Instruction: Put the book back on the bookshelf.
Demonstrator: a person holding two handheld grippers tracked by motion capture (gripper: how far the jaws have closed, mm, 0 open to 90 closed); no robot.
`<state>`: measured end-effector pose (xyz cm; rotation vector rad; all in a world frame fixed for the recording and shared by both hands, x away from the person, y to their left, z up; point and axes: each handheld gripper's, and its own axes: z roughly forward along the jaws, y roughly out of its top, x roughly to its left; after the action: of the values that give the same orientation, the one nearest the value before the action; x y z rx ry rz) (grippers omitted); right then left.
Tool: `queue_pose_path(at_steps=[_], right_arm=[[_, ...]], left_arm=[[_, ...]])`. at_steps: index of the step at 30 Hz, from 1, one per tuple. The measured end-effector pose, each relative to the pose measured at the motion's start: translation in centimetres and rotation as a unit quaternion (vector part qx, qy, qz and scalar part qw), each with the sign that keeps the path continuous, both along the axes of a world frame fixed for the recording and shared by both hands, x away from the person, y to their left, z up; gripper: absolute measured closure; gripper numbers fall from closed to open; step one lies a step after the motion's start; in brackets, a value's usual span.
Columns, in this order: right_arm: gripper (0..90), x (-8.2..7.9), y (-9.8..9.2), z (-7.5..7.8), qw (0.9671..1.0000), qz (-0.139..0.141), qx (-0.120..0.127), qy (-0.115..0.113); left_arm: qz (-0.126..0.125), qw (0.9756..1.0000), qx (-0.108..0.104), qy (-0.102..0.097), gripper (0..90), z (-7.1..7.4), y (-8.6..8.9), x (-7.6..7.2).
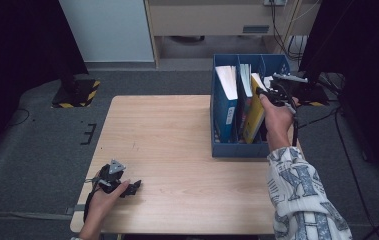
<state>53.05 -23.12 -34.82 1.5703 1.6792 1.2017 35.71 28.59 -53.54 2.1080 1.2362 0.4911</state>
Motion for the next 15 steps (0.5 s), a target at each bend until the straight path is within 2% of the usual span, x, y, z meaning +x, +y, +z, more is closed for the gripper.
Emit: queue_pose_path(at_steps=[11,15], right_arm=[[74.9,0.8,0.4,0.4,1.0000,0.000,-0.003,-0.001],[74.9,1.1,0.2,0.3,1.0000,-0.002,0.007,-0.001]], left_arm=[[0.001,1.0000,-0.002,-0.001,0.0,0.0,0.0,0.0],[0.001,1.0000,-0.002,-0.001,0.0,0.0,0.0,0.0]])
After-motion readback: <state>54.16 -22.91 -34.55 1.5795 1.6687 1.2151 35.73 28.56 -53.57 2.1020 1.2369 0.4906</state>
